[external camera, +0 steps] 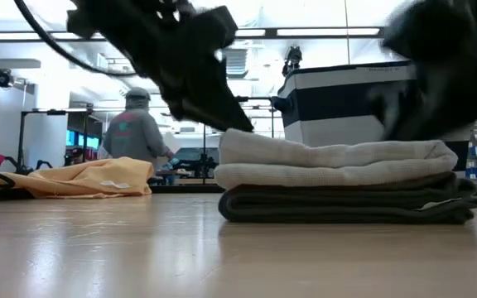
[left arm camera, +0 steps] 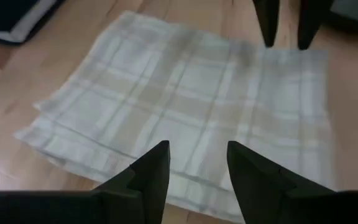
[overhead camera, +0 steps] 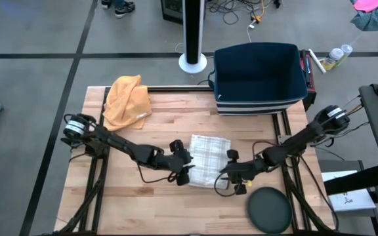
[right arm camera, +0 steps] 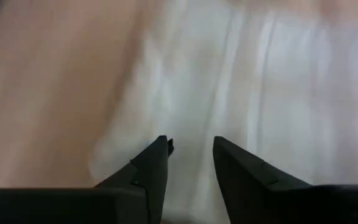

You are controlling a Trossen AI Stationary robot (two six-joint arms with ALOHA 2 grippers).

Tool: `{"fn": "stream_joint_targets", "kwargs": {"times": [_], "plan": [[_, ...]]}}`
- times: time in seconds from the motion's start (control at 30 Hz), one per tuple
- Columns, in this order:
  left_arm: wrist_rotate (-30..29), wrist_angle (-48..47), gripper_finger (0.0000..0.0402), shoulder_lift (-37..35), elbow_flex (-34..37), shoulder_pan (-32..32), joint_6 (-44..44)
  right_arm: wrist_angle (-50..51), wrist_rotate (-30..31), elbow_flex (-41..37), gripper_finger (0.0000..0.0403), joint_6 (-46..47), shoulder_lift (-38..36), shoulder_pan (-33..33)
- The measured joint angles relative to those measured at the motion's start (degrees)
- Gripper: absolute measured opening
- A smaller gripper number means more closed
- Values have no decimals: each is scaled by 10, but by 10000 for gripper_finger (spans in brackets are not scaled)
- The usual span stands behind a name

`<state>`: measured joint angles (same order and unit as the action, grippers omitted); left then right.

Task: Fold kitchen towel into neat rectangle
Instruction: Stack the white patterned towel on top of the gray towel

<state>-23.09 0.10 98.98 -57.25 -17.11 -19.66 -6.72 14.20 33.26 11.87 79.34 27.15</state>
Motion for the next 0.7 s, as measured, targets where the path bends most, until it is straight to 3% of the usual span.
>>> {"fn": "stream_joint_targets", "kwargs": {"times": [0.17, 0.47, 0.7], "plan": [[-10, -3, 152, -9, 0, -14, -5, -31, 4, 2, 111, -9, 2, 12], [-10, -3, 152, 49, 4, -33, -43, -47, -2, -24, 113, 57, 95, 15], [1, 0, 152, 70, -2, -39, -73, 6, -9, 0, 124, 34, 45, 17]]}}
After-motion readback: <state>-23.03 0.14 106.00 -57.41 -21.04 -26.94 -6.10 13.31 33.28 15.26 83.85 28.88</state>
